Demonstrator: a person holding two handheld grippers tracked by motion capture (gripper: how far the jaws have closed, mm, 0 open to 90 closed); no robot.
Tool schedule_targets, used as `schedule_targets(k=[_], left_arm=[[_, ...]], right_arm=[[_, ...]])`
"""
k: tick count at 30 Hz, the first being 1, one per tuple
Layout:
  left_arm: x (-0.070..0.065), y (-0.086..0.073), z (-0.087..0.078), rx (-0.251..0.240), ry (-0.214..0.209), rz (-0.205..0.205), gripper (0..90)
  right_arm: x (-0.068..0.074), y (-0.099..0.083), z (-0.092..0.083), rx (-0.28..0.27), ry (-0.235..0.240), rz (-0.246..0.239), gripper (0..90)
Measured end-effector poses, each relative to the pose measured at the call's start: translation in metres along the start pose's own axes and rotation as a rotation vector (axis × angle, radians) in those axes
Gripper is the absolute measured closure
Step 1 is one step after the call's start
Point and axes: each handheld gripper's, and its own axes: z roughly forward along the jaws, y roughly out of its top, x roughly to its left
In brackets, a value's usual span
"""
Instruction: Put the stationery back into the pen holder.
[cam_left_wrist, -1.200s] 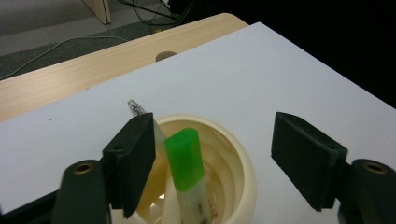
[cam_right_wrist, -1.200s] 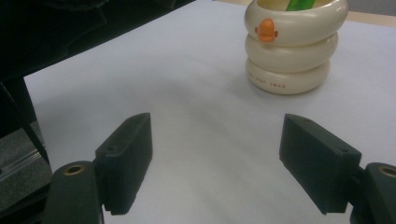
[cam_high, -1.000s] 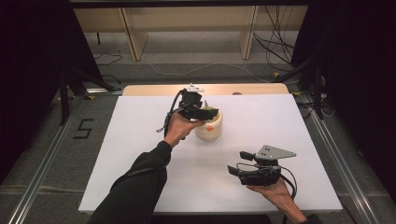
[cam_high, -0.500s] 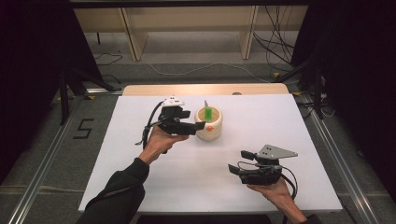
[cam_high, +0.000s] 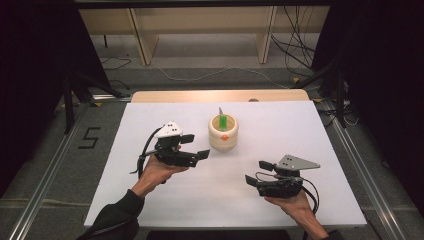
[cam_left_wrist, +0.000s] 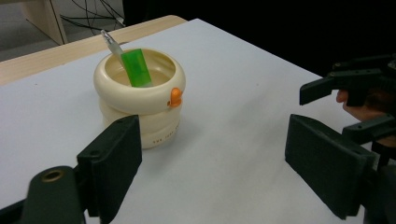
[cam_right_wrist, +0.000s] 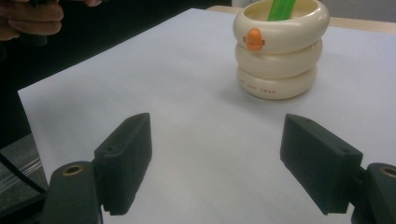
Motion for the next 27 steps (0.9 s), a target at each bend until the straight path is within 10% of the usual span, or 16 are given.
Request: schedule_targets(k=[27], left_arm=[[-0.009,-0.06,-0.047,-0.057,0.036,0.018,16.6]], right_arm=[[0.0,-0.004,-0.005,0.006,-0.022,-0.019,25.8]])
